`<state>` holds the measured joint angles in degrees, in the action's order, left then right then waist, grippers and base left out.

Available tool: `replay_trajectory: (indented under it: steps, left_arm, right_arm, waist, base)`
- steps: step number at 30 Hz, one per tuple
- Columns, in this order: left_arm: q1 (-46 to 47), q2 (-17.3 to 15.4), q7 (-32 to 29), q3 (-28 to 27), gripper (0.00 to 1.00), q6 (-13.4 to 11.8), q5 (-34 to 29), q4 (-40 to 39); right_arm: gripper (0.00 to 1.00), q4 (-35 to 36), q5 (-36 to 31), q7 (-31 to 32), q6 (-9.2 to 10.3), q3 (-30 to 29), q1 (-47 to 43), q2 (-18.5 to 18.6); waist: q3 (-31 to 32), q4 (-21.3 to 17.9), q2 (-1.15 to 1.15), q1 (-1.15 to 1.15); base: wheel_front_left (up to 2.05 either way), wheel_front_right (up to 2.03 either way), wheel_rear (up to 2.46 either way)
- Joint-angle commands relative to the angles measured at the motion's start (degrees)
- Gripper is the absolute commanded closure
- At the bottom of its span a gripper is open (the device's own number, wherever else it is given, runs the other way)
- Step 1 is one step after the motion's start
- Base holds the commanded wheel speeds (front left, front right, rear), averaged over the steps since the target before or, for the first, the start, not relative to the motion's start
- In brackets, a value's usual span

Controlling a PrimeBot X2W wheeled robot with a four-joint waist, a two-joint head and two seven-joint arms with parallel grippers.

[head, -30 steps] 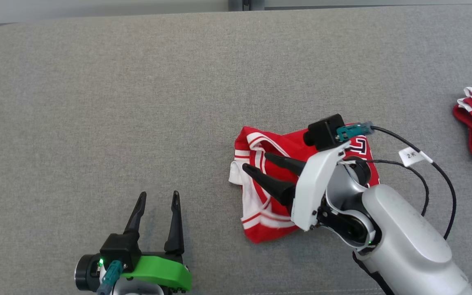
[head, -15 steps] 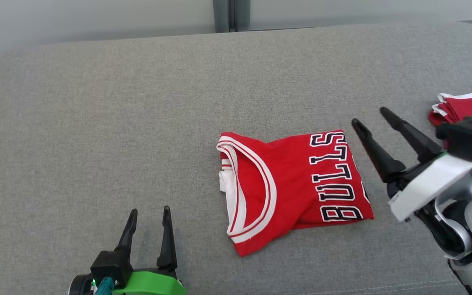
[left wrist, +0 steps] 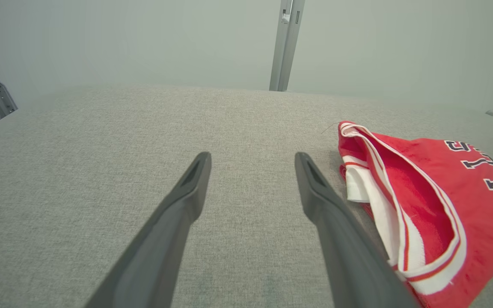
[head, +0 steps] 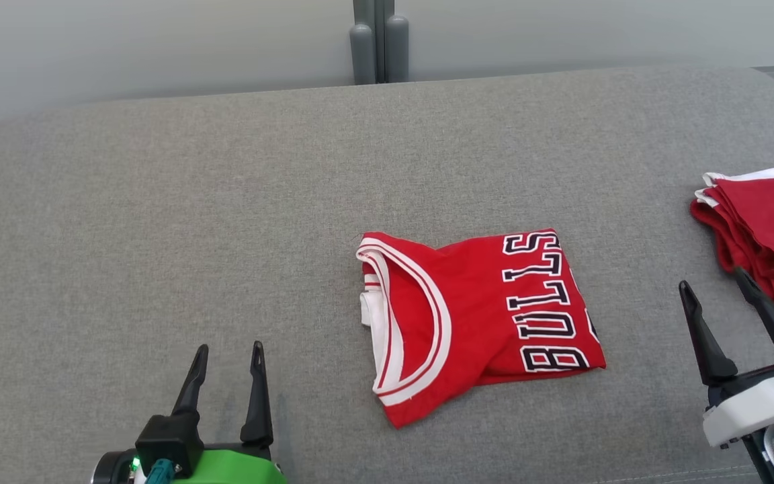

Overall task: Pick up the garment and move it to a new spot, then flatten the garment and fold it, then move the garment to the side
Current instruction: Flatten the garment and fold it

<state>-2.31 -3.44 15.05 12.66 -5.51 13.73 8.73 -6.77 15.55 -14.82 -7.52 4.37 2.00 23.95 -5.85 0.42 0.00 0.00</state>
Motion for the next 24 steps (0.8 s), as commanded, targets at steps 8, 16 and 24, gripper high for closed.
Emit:
replay_trajectory:
  steps: [8, 16, 24]
  left_arm:
    - [-1.45, -0.96, 0.16, -3.39, 0.0, 1.59, -2.84, 1.69]
    - [-3.77, -0.65, 0.16, -7.67, 0.0, 3.49, -3.99, 2.83]
    - [-4.91, -0.12, 0.16, -9.7, 0.0, 5.03, -5.23, 1.97]
  right_arm:
    - [0.0, 1.93, -4.22, -0.39, 0.07, -4.35, -7.21, -5.61]
    - [0.0, 2.0, -5.86, -0.41, 0.07, -6.83, -10.92, -9.27]
    - [0.0, 1.93, -6.46, -0.41, 0.07, -8.91, -10.62, -9.77]
  waist:
    - [2.85, -0.14, 0.0, 0.0]
    - [4.66, -0.2, 0.0, 0.0]
    - [5.09, -0.07, 0.0, 0.0]
  base:
    - [0.0, 0.0, 0.0]
    - [0.0, 0.0, 0.0]
    - [0.0, 0.0, 0.0]
